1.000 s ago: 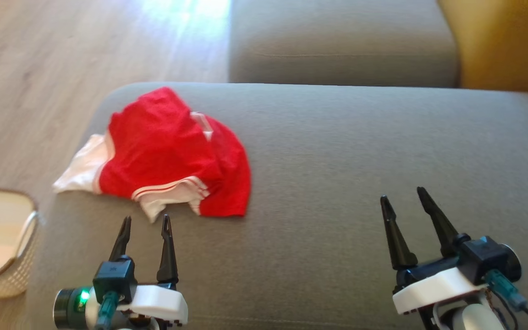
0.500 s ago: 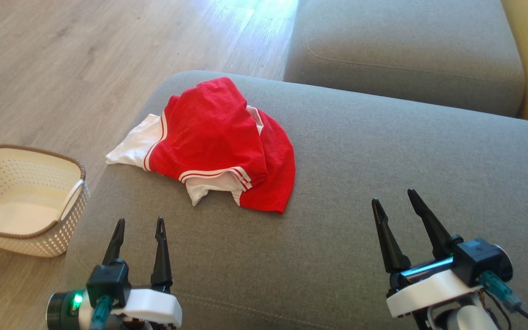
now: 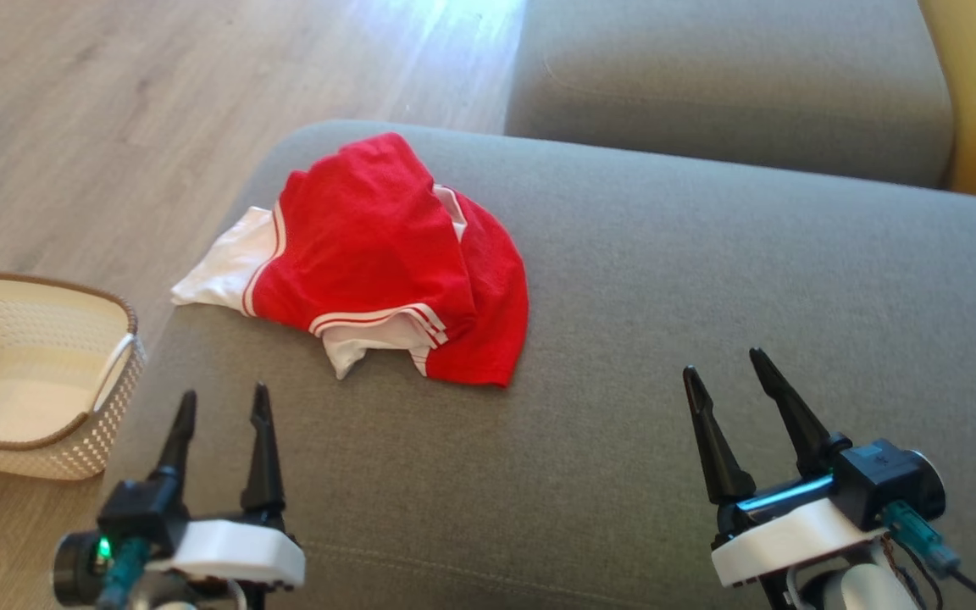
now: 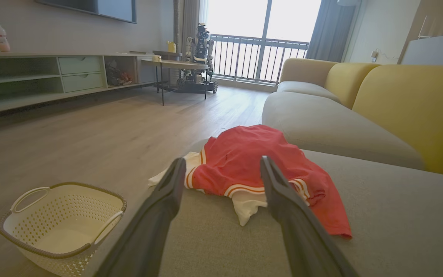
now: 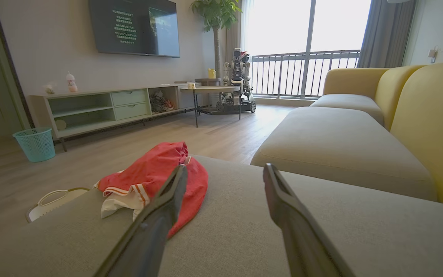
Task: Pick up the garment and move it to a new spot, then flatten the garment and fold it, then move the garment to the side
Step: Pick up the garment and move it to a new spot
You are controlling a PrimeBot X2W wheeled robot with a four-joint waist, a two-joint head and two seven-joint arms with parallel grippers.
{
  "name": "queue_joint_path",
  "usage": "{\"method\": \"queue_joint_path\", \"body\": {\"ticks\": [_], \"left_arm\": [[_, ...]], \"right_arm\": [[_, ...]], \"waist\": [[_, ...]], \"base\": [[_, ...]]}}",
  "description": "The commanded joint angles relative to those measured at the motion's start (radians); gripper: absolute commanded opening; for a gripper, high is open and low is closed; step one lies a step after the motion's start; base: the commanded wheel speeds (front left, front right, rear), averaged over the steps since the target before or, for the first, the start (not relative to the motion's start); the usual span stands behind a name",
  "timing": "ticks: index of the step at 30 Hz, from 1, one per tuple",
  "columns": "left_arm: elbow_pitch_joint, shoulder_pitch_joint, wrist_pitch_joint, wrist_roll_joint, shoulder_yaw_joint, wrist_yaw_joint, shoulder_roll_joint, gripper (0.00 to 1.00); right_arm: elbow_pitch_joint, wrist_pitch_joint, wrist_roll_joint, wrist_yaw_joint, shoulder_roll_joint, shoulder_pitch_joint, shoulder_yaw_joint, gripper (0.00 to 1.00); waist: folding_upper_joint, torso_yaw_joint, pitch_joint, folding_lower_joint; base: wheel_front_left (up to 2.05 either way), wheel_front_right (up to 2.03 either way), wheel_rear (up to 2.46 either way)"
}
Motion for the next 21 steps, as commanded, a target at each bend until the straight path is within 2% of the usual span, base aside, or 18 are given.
{"method": "queue_joint_path", "body": {"ticks": [1,5,7,16,21], "left_arm": [[-0.039,-0.063,-0.012,-0.003,0.039,-0.007,-0.004,1.0],[-0.037,-0.108,-0.012,-0.016,0.082,-0.028,0.005,1.0],[0.005,-0.144,-0.007,-0.078,0.12,-0.047,0.006,1.0],[0.217,-0.447,0.224,-0.165,0.213,-0.12,0.197,1.0],[0.361,-0.611,0.352,-0.216,0.22,-0.167,0.27,1.0]], "right_arm": [[-0.037,-0.009,-0.007,0.007,-0.012,-0.044,0.021,1.0],[-0.067,-0.009,-0.037,0.007,-0.012,-0.073,0.042,1.0],[-0.083,-0.009,-0.049,0.007,-0.012,-0.093,0.058,1.0],[-0.121,-0.009,-0.07,0.007,-0.012,-0.164,0.104,1.0],[-0.133,-0.009,-0.07,0.007,-0.012,-0.192,0.124,1.0]], "waist": [[0.0,-0.014,0.016,0.0],[0.0,-0.063,0.071,0.0],[0.0,-0.092,0.107,0.0],[0.0,-0.216,0.242,0.0],[0.0,-0.267,0.292,0.0]], "base": [[0.0,0.0,0.0],[0.0,0.0,0.0],[0.0,0.0,0.0],[0.0,0.0,0.0],[0.0,0.0,0.0]]}}
